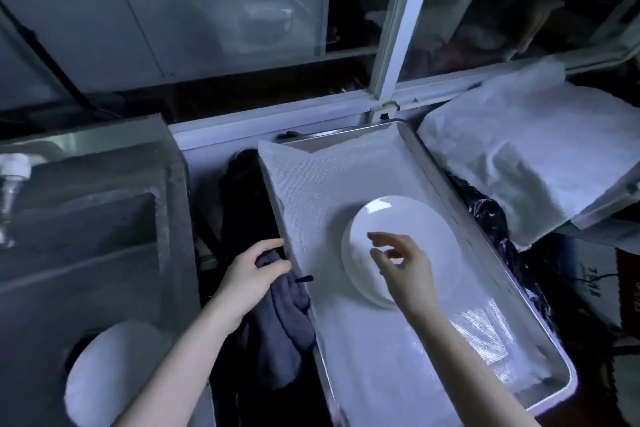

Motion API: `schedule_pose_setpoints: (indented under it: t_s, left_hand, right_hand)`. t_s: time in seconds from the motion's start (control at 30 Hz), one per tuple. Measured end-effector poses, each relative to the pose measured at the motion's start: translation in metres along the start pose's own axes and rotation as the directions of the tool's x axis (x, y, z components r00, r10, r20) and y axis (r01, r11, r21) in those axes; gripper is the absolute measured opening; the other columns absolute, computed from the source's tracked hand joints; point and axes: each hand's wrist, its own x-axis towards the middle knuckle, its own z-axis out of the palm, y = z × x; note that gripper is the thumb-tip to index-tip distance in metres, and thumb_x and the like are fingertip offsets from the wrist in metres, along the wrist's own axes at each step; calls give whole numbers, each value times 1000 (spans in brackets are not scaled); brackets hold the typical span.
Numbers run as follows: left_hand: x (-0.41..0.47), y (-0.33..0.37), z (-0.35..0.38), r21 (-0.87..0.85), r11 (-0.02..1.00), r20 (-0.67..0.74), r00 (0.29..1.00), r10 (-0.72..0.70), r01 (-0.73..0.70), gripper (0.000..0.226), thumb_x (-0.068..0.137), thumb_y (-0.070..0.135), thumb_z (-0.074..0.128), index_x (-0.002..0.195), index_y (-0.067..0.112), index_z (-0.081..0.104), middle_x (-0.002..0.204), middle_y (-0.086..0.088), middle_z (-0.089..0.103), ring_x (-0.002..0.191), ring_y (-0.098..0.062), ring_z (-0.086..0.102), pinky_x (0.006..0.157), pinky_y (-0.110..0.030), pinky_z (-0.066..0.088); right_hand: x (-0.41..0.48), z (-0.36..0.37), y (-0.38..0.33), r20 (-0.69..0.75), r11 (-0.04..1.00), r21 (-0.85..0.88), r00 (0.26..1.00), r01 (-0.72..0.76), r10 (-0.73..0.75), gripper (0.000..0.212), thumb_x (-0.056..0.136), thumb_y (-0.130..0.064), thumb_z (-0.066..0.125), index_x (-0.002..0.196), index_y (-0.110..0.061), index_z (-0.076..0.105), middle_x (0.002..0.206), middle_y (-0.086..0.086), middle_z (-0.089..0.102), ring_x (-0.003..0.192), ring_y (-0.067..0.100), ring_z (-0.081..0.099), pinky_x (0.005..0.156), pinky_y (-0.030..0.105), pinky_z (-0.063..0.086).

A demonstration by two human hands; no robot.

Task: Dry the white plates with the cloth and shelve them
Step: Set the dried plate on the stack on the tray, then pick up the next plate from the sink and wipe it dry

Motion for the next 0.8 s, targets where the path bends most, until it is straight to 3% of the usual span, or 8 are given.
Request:
schedule_pose_setpoints:
  t_s: [0.13, 0.23, 0.33, 0.37, 0.53, 0.63, 0.7, 0.8]
  left_hand:
    - [-24, -20, -64, -131, 990, -45, 997, -66, 59, 31, 87, 19, 69, 113, 36, 69, 108, 2, 70, 101, -12, 66, 88, -26, 51]
    - [-42, -48, -121, -213, 973, -117, 986, -121, 94, 26, 89, 16, 67, 110, 31, 71, 107, -1, 71, 101, -14, 66, 89, -27, 51]
    - [-56, -89, -181, -275, 952, -192, 962, -192, 136, 22, 88, 16, 68, 103, 31, 74, 99, 6, 74, 88, -4, 69, 69, -14, 49]
    - [-60, -105, -200, -289, 946, -230, 948, -219, 148, 21, 86, 17, 70, 99, 32, 75, 96, 7, 75, 86, -2, 69, 69, -13, 49]
    - [-69, -195, -283, -457, 845, -278, 858, -432, 277, 9, 82, 19, 74, 89, 25, 77, 92, 5, 76, 96, -14, 67, 87, -29, 48]
    - [-61, -250, -319, -501, 771, -223, 802, -554, 393, 15, 83, 24, 73, 97, 22, 74, 106, -2, 72, 105, -21, 64, 103, -38, 45]
    - [-52, -281, -334, -496, 716, -155, 761, -630, 492, 11, 83, 23, 70, 94, 19, 71, 103, -5, 69, 101, -24, 63, 99, -37, 46]
    - [-33, -320, -346, -397, 670, -84, 702, -707, 627, 10, 81, 22, 67, 74, 16, 65, 78, -7, 65, 77, -24, 61, 74, -33, 44]
  right_hand:
    - [-20, 66, -38, 206, 997, 14, 975, 81, -82, 31, 90, -5, 66, 90, -36, 72, 90, -10, 71, 66, -1, 61, 67, 17, 47]
    - [-45, 124, -62, 344, 995, 9, 934, 100, -97, 30, 89, -3, 67, 93, -32, 75, 90, -11, 73, 75, 3, 66, 73, 19, 50]
    - [-74, 186, -79, 471, 993, -16, 877, 121, -99, 24, 90, -4, 68, 99, -25, 76, 96, -2, 74, 86, 11, 69, 80, 22, 53]
    - [-84, 207, -83, 508, 994, -21, 857, 111, -85, 24, 91, -5, 68, 99, -26, 76, 96, -3, 74, 87, 9, 69, 80, 21, 53]
    - [-130, 306, -87, 626, 991, -135, 776, 13, 75, 22, 92, -10, 67, 112, -13, 75, 95, -4, 71, 84, 10, 65, 84, 33, 56]
    - [-152, 360, -78, 628, 977, -200, 755, -76, 187, 27, 92, -10, 65, 118, -12, 71, 105, 1, 72, 98, 13, 65, 86, 24, 50]
    - [-164, 393, -67, 622, 955, -269, 733, -128, 274, 30, 93, -13, 63, 122, -17, 69, 106, -1, 69, 102, 14, 63, 84, 21, 44]
    - [-175, 435, -40, 591, 898, -376, 688, -226, 421, 36, 93, -16, 62, 129, -18, 64, 112, 1, 67, 105, 19, 61, 82, 24, 41]
